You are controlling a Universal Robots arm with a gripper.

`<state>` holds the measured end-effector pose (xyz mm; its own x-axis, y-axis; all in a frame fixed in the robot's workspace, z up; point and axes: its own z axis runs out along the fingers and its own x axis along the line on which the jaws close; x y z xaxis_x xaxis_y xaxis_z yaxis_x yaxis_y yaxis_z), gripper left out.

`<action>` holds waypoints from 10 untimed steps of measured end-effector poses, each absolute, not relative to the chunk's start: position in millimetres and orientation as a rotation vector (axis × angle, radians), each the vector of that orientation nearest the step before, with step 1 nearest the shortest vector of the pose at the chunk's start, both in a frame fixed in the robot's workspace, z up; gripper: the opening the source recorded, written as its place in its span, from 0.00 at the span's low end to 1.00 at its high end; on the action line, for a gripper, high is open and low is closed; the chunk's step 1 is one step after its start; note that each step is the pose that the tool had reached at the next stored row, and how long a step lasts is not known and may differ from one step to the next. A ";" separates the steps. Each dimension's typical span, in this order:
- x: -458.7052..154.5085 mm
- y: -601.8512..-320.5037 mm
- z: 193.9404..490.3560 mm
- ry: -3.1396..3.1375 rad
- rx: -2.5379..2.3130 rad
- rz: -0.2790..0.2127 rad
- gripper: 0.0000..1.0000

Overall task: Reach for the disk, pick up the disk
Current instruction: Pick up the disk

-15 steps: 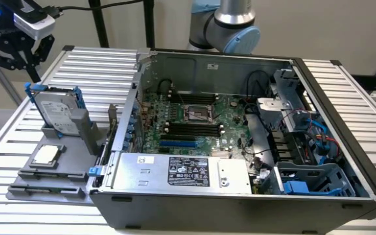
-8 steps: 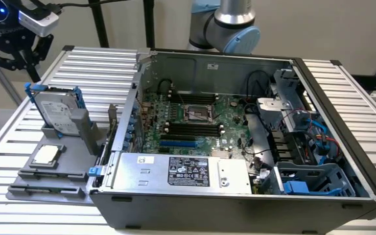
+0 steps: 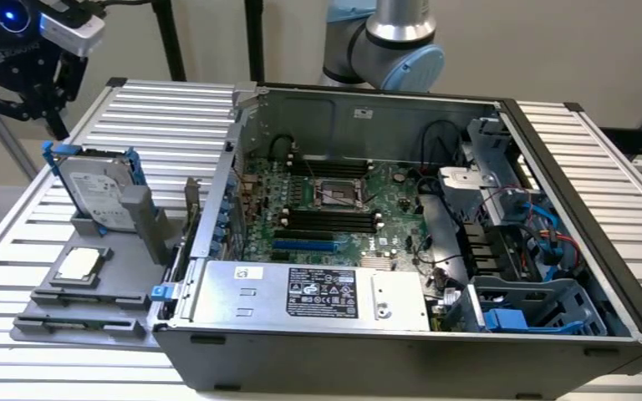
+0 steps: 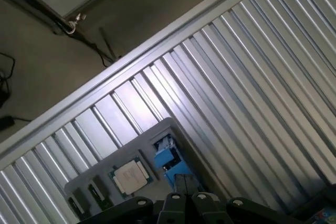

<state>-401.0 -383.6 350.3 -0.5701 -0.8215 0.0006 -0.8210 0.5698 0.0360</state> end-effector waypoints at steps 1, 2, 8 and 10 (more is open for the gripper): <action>-401.0 -383.6 350.4 -2.754 1.474 -0.049 0.11; -400.9 -383.6 350.5 -2.741 1.498 -0.049 0.11; -401.0 -383.6 350.6 -2.653 1.645 -0.047 0.11; -401.0 -383.6 350.6 -2.622 1.694 -0.047 0.11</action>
<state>-401.0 -383.6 350.6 -0.4111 -0.9116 0.0005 -0.9110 0.4108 0.0359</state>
